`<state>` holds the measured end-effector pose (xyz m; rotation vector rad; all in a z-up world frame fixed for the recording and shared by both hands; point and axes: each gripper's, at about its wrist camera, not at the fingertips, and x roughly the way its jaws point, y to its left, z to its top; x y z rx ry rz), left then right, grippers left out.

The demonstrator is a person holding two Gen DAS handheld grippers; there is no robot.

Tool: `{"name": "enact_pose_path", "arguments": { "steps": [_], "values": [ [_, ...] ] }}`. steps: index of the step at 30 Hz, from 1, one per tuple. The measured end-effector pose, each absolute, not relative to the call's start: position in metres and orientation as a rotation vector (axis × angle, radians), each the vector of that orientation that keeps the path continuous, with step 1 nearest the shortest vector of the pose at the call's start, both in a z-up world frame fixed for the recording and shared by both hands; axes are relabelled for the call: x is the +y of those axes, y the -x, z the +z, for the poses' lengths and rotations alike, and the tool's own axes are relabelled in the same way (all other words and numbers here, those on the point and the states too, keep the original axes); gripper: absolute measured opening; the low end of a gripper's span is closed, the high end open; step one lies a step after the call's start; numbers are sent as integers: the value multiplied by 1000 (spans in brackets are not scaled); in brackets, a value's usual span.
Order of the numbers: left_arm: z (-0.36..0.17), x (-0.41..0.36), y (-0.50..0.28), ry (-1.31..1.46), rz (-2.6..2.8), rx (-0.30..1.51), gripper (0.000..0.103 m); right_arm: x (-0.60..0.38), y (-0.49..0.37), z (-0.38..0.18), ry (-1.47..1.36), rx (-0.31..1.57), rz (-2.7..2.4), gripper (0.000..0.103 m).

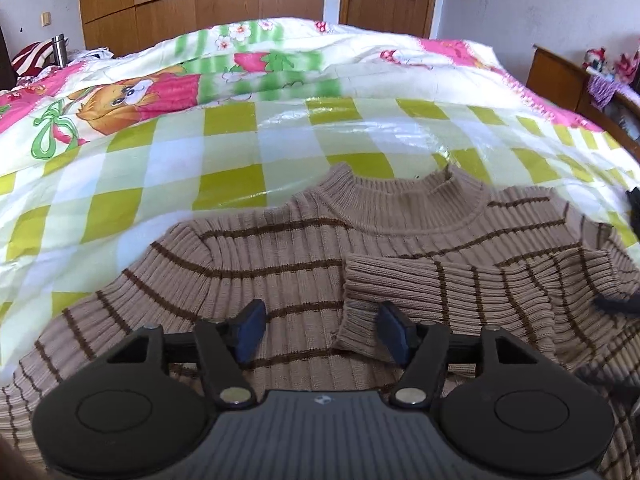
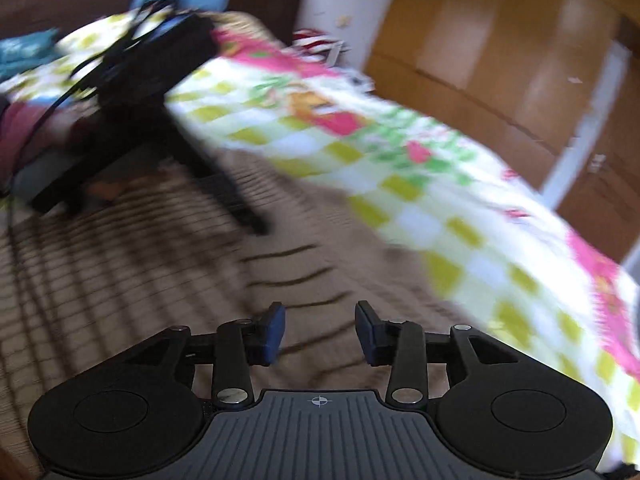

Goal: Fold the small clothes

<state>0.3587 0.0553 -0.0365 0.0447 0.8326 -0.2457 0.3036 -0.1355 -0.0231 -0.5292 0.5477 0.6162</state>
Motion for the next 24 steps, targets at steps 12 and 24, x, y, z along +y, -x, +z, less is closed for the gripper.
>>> {"name": "enact_pose_path", "arguments": {
  "steps": [12,24],
  "values": [
    [-11,80,-328,-8,-200,783,28,-109,-318,-23,370,632,621,5],
    [-14,110,-294,58,-197,788,48,-94,-290,-45,468,648,735,12]
  ]
}}
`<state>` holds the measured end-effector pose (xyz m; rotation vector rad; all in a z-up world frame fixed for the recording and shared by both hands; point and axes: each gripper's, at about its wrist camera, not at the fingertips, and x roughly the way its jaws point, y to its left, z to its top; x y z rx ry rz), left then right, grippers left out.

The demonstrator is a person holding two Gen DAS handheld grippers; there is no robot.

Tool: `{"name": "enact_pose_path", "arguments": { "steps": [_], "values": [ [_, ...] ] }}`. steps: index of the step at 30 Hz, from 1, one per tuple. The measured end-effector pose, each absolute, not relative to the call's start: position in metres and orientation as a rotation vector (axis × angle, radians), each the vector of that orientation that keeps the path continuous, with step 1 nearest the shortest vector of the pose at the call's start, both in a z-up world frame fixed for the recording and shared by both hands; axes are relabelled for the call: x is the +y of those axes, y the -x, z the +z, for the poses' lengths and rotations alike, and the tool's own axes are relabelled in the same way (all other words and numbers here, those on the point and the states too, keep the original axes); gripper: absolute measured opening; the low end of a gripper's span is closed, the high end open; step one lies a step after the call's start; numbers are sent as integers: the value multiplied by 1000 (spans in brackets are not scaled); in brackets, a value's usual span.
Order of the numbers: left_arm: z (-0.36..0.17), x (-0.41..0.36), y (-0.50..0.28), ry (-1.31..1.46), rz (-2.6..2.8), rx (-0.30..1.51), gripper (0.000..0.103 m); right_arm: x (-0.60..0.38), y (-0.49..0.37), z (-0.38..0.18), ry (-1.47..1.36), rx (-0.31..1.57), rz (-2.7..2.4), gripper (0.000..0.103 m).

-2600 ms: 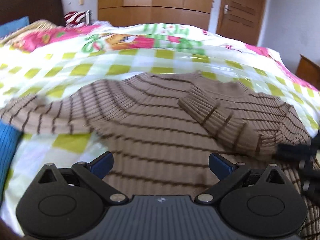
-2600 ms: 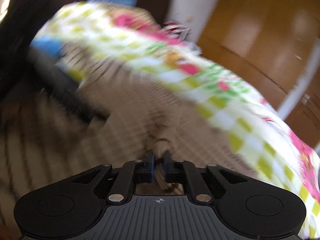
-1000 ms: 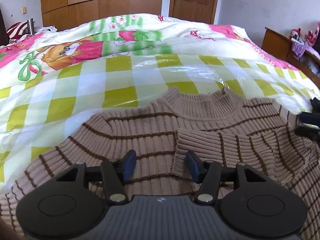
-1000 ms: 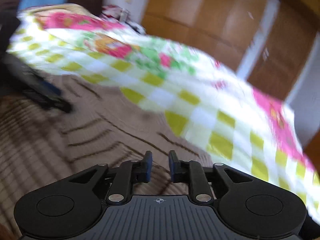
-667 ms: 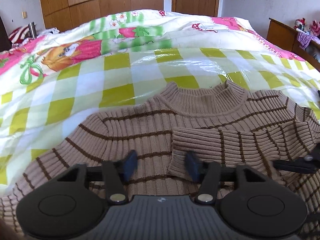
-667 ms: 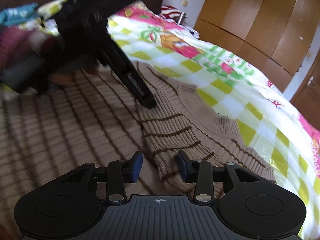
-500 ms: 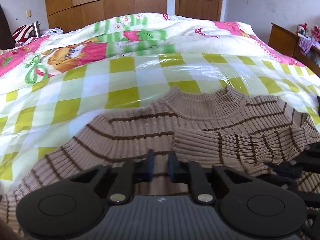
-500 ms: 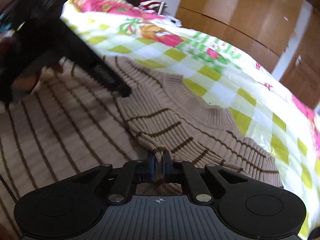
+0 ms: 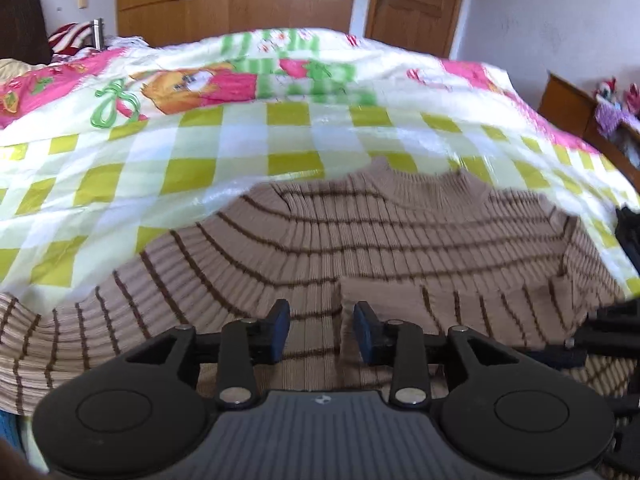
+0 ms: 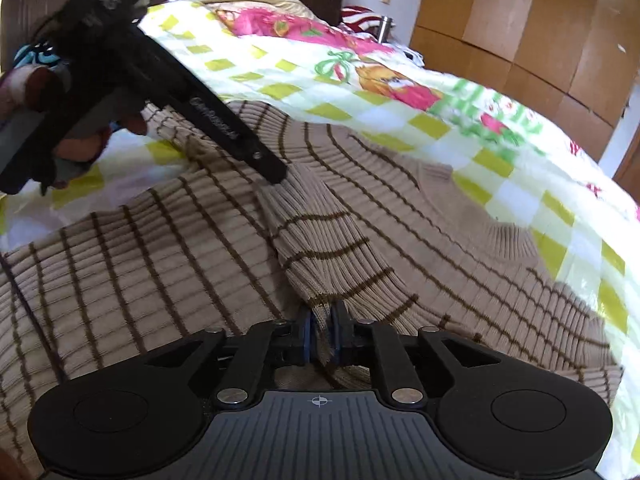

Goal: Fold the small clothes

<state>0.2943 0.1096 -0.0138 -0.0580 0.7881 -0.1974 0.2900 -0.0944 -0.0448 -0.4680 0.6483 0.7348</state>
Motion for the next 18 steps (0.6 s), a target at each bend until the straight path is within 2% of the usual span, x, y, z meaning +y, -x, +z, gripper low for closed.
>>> {"name": "enact_pose_path", "arguments": {
  "steps": [4,9,13,16,18],
  "values": [
    [-5,100,-294,57,-232,758,60,-95,-290,-43,403,668,733,14],
    [-10,108,-301,84,-194,784,60,-87,-301,-41,407,631,660,15],
    [-4,122,-300,129,-172,777,60,-72,-303,-41,442,571,673,32],
    [2,129,-297,142,-159,766,60,-56,-302,-46,507,506,671,32],
    [5,133,-296,152,-155,757,60,-48,-305,-46,507,483,655,25]
  ]
}}
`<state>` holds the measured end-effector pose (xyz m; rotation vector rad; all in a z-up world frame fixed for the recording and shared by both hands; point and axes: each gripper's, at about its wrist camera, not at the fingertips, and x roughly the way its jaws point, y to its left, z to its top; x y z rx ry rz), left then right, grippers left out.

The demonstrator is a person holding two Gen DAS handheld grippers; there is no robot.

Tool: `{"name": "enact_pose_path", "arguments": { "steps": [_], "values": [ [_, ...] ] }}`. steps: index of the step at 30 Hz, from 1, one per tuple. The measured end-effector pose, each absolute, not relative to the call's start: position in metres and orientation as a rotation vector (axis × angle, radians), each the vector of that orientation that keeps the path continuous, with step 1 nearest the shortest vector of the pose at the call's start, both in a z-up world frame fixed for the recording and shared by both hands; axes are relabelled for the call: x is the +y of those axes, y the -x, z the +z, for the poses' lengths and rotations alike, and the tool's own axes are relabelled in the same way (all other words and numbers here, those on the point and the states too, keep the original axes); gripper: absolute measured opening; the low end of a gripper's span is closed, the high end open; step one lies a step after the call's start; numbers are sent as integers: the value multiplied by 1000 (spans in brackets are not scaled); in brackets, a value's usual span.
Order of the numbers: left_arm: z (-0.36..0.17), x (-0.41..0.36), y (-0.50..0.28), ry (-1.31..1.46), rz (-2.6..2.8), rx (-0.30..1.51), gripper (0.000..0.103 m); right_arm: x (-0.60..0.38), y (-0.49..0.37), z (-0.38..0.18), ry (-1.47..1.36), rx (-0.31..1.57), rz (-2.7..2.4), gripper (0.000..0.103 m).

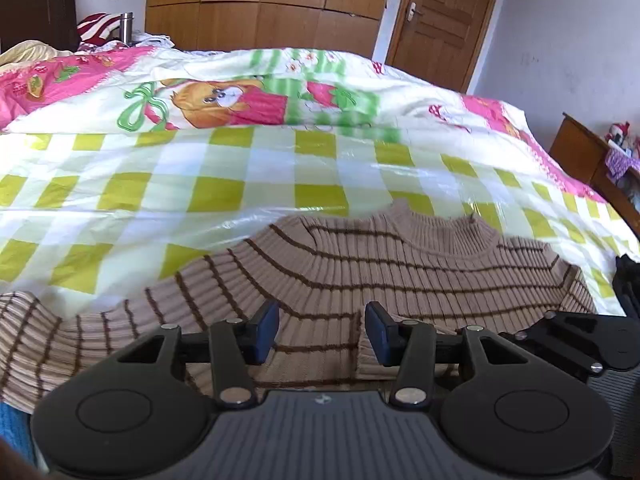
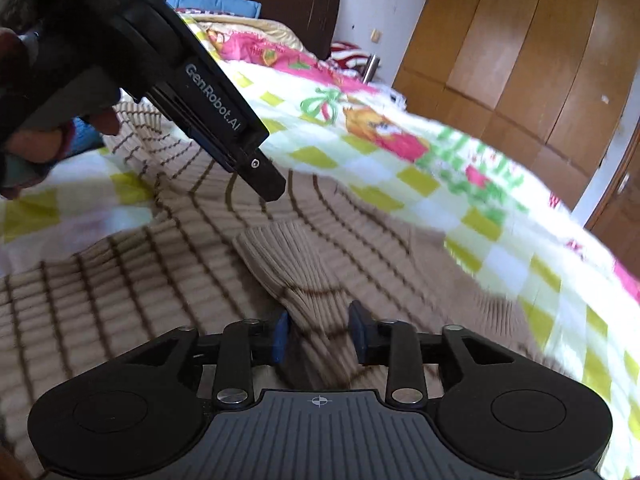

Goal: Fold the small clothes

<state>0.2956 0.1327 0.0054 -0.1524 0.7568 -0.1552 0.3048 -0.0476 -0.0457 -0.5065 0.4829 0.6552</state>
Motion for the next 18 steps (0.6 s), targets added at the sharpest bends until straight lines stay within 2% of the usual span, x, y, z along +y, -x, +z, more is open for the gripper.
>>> {"name": "enact_pose_path", "arguments": {
  "steps": [1,2,5,9,13,16,18],
  "values": [
    [8,134,-295,158,-157,752,60,-46,-309,-43,470,497,650,22],
    [10,136,-293,164,-162,744,60,-47,-313,-40,423,512,650,9],
    [17,140,-289,184,-184,721,61,-52,-310,-29,326,510,705,3],
    [14,131,-289,187,-213,717,68,-38,-292,-38,367,509,803,3],
    [-3,112,-294,152,-242,765,68,-32,-287,-48,368,573,810,3],
    [-9,105,-293,126,-270,776,68,-59,-275,-35,337,582,772,13],
    [-12,105,-294,110,-270,786,68,-91,-272,-23,320,579,735,13]
  ]
}}
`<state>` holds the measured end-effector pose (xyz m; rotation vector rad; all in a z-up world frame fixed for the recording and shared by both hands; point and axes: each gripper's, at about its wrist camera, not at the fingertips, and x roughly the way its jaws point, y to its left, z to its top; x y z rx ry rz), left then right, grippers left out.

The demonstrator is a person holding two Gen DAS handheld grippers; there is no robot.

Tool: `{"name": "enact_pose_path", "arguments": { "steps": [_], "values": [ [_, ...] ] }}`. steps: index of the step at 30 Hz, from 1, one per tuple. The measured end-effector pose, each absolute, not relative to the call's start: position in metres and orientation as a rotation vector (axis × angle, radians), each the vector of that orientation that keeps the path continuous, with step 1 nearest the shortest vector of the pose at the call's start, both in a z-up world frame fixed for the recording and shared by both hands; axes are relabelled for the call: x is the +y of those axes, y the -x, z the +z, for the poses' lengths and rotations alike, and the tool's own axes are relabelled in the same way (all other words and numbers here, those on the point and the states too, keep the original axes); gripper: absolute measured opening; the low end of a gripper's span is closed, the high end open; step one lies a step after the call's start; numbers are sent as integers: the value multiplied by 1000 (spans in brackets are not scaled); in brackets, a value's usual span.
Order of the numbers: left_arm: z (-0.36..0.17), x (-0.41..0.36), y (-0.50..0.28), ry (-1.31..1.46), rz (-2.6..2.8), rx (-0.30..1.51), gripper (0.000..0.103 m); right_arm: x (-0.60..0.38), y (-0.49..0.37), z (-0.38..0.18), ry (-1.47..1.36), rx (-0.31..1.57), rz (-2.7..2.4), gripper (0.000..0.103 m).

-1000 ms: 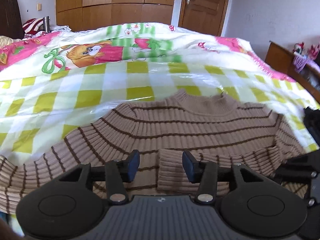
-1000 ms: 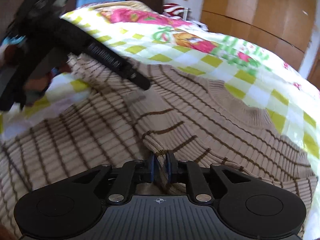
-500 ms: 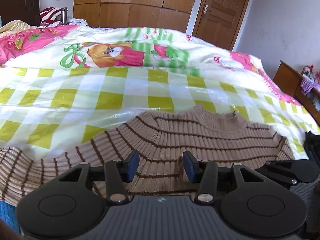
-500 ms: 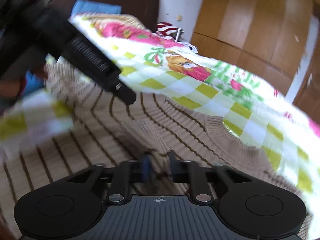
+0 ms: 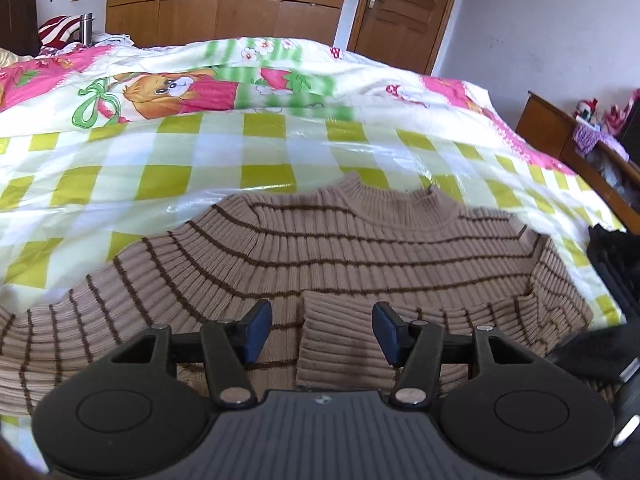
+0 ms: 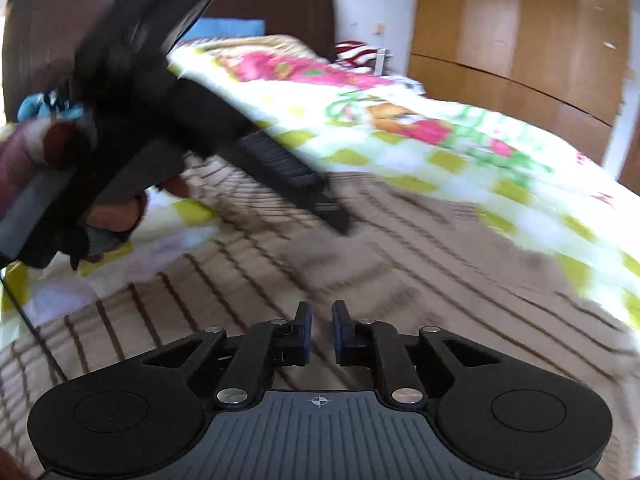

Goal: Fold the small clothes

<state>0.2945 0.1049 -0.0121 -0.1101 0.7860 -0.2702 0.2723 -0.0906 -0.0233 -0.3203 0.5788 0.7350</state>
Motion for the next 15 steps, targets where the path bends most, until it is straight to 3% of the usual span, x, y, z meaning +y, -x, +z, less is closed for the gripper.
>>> {"name": "enact_pose_path", "arguments": {
  "steps": [10,15],
  "values": [
    [-20,97,-308,22,-317,828,68,-187,-336,-10,556,672,611,36],
    [-25,102,-315,58,-338,864,68,-179,-354,-13,585,734,735,37]
  ]
}}
